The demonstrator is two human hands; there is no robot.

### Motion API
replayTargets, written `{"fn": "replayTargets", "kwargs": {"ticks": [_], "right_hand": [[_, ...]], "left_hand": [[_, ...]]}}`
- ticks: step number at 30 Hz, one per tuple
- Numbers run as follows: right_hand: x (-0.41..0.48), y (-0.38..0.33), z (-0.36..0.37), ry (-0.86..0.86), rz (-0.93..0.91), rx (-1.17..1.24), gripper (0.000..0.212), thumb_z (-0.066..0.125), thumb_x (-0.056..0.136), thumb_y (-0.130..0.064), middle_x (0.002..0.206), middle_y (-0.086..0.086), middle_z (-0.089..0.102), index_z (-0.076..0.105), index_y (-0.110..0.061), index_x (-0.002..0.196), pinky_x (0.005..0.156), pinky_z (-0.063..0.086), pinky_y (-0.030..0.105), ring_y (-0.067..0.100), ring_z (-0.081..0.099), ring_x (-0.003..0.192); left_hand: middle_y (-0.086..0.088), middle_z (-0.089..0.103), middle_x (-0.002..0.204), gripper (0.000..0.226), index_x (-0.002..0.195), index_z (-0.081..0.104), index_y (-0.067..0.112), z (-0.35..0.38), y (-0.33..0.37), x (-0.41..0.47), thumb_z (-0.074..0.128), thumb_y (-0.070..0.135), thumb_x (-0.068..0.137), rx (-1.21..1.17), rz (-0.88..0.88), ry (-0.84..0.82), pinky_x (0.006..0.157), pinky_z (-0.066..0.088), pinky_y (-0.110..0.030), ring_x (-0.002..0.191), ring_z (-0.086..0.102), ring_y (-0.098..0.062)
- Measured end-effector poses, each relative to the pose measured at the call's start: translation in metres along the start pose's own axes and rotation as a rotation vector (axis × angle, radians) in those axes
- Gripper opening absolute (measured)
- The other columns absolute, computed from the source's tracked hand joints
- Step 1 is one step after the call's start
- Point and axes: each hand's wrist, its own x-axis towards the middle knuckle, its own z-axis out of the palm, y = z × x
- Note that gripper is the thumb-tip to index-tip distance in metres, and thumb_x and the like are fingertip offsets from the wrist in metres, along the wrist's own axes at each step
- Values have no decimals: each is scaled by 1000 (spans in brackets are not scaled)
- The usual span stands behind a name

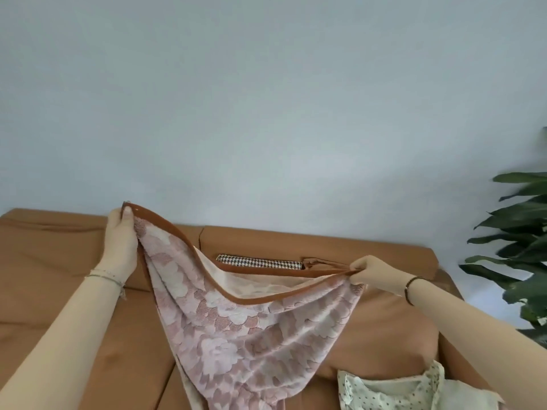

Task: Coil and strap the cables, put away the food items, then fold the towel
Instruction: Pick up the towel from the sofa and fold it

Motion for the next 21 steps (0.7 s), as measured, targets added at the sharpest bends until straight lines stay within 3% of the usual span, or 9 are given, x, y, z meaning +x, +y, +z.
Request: {"fn": "replayTargets", "kwargs": {"ticks": [2, 5, 8, 14, 16, 19, 21], "right_hand": [[3, -5, -1, 44, -51, -51, 45, 72, 70, -7, 58, -5, 25, 32, -17, 54, 51, 17, 23, 12, 23, 57], [-2, 0, -7, 102, -111, -100, 44, 73, 71, -5, 59, -3, 25, 30, -10, 59, 53, 18, 24, 13, 22, 60], [-9, -2, 1, 23, -156, -231, 32, 66, 72, -9, 57, -10, 30, 37, -12, 60, 55, 25, 23, 11, 26, 59], [-11, 0, 33, -161, -122, -500, 15, 60, 75, -18, 63, -9, 44, 48, -10, 71, 54, 33, 23, 10, 36, 58], [-11, 4, 36, -164, -82, -646, 18, 58, 76, -25, 63, -5, 45, 49, -10, 69, 52, 34, 28, 15, 38, 57], [-15, 9, 26, -112, -15, -921, 39, 57, 77, -47, 56, -3, 44, 46, -14, 59, 45, 33, 27, 17, 39, 50], [-21, 18, 5, -34, 58, -952, 50, 58, 76, -59, 56, -5, 44, 43, -17, 56, 44, 33, 25, 13, 40, 48]], "left_hand": [[8, 53, 94, 22, 120, 47, 13, 1, -2, 1, 33, 27, 111, -13, -20, 3, 68, 44, -11, 84, 52, -2], [13, 49, 94, 20, 110, 49, 19, -10, -1, 6, 32, 29, 111, 12, -8, 45, 70, 39, -8, 85, 48, 0], [16, 46, 94, 16, 113, 45, 21, -11, -4, 6, 31, 27, 111, 33, 2, 16, 70, 37, -5, 84, 46, 6], [11, 53, 96, 19, 105, 51, 21, 5, -20, 3, 34, 24, 111, -48, -39, -42, 72, 43, -9, 88, 52, 1], [12, 51, 96, 22, 99, 51, 25, 6, -21, 2, 34, 24, 111, -37, -48, -49, 70, 42, -6, 87, 50, 2], [17, 48, 98, 17, 112, 48, 22, -2, -17, 2, 32, 25, 111, 0, -8, -31, 71, 39, -2, 91, 49, 4], [12, 54, 110, 22, 121, 52, 23, -19, -20, 12, 32, 27, 111, 18, 32, 27, 86, 39, -2, 100, 51, 2]]}}
